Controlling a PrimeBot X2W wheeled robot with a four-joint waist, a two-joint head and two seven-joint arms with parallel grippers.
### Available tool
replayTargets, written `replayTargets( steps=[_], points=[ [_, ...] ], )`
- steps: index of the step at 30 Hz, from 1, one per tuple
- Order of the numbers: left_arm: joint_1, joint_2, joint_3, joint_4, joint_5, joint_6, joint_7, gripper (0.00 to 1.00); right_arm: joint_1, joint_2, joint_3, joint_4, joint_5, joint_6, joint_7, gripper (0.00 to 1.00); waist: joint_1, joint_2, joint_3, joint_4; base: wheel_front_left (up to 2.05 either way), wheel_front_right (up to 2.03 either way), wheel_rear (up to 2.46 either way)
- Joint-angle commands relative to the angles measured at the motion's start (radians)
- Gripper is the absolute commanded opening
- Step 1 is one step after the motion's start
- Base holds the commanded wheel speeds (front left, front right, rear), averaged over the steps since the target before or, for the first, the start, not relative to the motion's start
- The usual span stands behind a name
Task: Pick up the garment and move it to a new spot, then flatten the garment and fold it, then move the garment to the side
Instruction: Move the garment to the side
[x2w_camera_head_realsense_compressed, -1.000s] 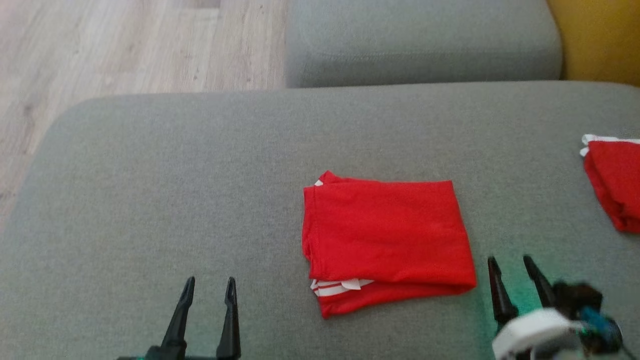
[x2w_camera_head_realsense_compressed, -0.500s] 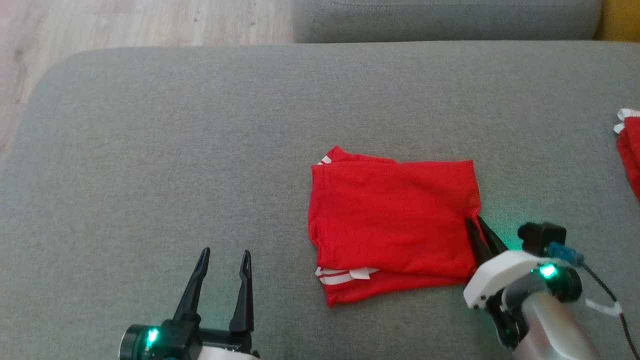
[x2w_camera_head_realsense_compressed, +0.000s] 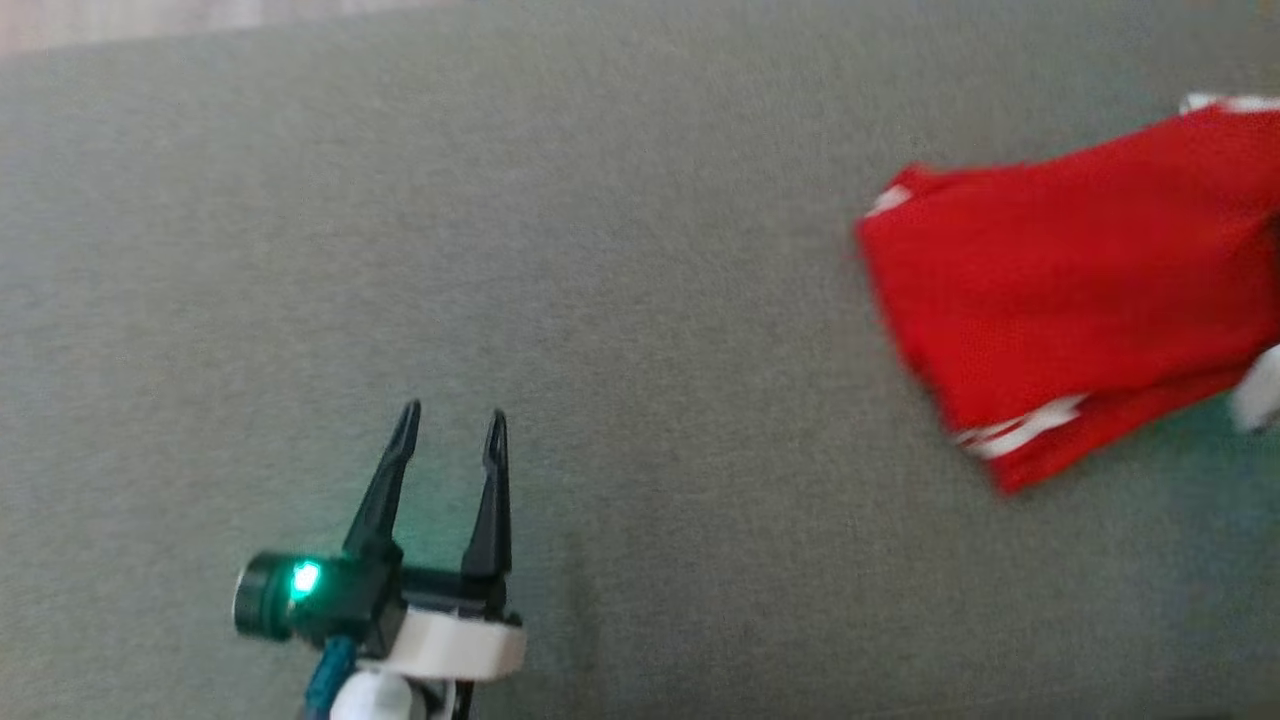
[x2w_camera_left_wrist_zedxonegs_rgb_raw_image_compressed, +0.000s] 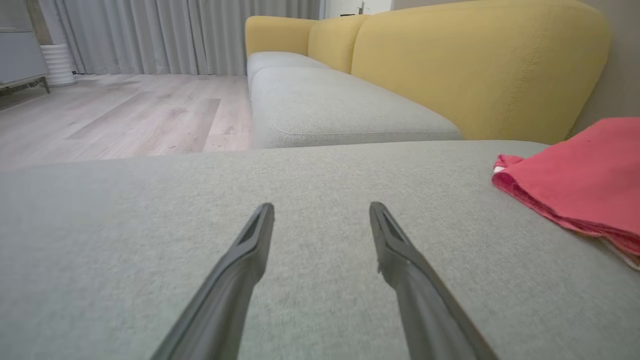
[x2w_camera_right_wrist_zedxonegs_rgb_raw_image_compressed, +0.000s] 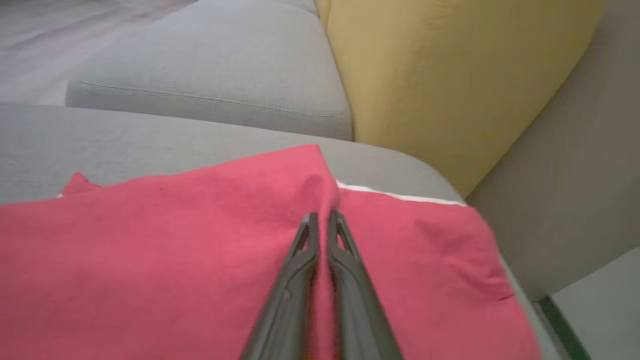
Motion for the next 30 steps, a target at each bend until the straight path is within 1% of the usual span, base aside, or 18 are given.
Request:
replayTargets(
  steps=[1,4,7,12,13,16,17,18,19,21,23,27,30],
  points=[
    [-0.038,-0.006,0.018,-0.029,0.009,-0.002,-0.010,1.00,-0.023,-0.056,-0.017,-0.058,-0.008,-0.001,0.011,0.00,-0.0002,0.0000,0.065,-0.042,0.00,0.00,0.00],
    [-0.079,-0.006,0.013,-0.023,0.012,-0.004,-0.010,1.00,-0.044,-0.112,-0.081,-0.123,-0.018,-0.001,0.038,0.00,-0.0002,0.0000,0.109,-0.056,0.00,0.00,0.00],
    [-0.114,-0.006,0.004,-0.014,0.012,-0.007,-0.010,1.00,-0.059,-0.143,-0.137,-0.181,-0.034,-0.001,0.075,0.00,-0.0002,0.0000,0.141,-0.061,0.00,0.00,0.00],
    [-0.156,-0.006,-0.014,-0.003,0.008,-0.006,-0.010,1.00,-0.061,-0.185,-0.235,-0.249,-0.057,-0.001,0.143,0.00,-0.0002,0.0000,0.179,-0.055,0.00,0.00,0.00],
    [-0.156,-0.006,-0.014,-0.003,0.008,-0.006,-0.010,1.00,-0.061,-0.185,-0.235,-0.249,-0.057,-0.001,0.143,0.00,-0.0002,0.0000,0.179,-0.055,0.00,0.00,0.00],
    [-0.171,-0.006,-0.017,0.010,-0.002,-0.004,-0.010,1.00,-0.043,-0.192,-0.288,-0.276,-0.082,-0.001,0.169,0.00,-0.0002,0.0000,0.184,-0.048,0.00,0.00,0.00],
    [-0.174,-0.006,-0.017,0.016,-0.004,-0.004,-0.010,1.00,-0.037,-0.189,-0.307,-0.282,-0.092,-0.001,0.176,0.06,-0.0002,0.0000,0.182,-0.046,0.00,0.00,0.00],
    [-0.177,-0.006,-0.017,0.018,-0.007,-0.004,-0.010,1.00,-0.033,-0.182,-0.325,-0.288,-0.106,-0.001,0.181,0.63,-0.0002,0.0000,0.177,-0.044,0.00,0.00,0.00],
    [-0.177,-0.006,-0.016,0.019,-0.010,-0.004,-0.010,1.00,-0.028,-0.171,-0.341,-0.295,-0.125,-0.001,0.182,1.00,-0.0002,0.0000,0.170,-0.042,0.00,0.00,0.00],
    [-0.172,-0.006,-0.014,0.019,-0.013,-0.005,-0.010,1.00,-0.014,-0.139,-0.354,-0.311,-0.169,-0.001,0.178,1.00,-0.0002,0.0000,0.149,-0.040,0.00,0.00,0.00],
    [-0.161,-0.006,-0.012,0.015,-0.019,-0.003,-0.010,1.00,0.006,-0.093,-0.337,-0.332,-0.200,-0.001,0.173,1.00,-0.0002,0.0000,0.116,-0.037,0.00,0.00,0.00],
    [-0.125,-0.006,-0.005,0.003,-0.038,-0.004,-0.010,1.00,0.072,0.017,-0.260,-0.358,-0.223,-0.001,0.167,1.00,-0.0002,0.0000,0.036,-0.028,0.00,0.00,0.00],
    [-0.098,-0.006,0.002,-0.004,-0.051,-0.001,-0.010,1.00,0.135,0.103,-0.199,-0.348,-0.209,-0.001,0.139,1.00,-0.0002,0.0000,-0.023,-0.010,0.00,0.00,0.00]
  ],
)
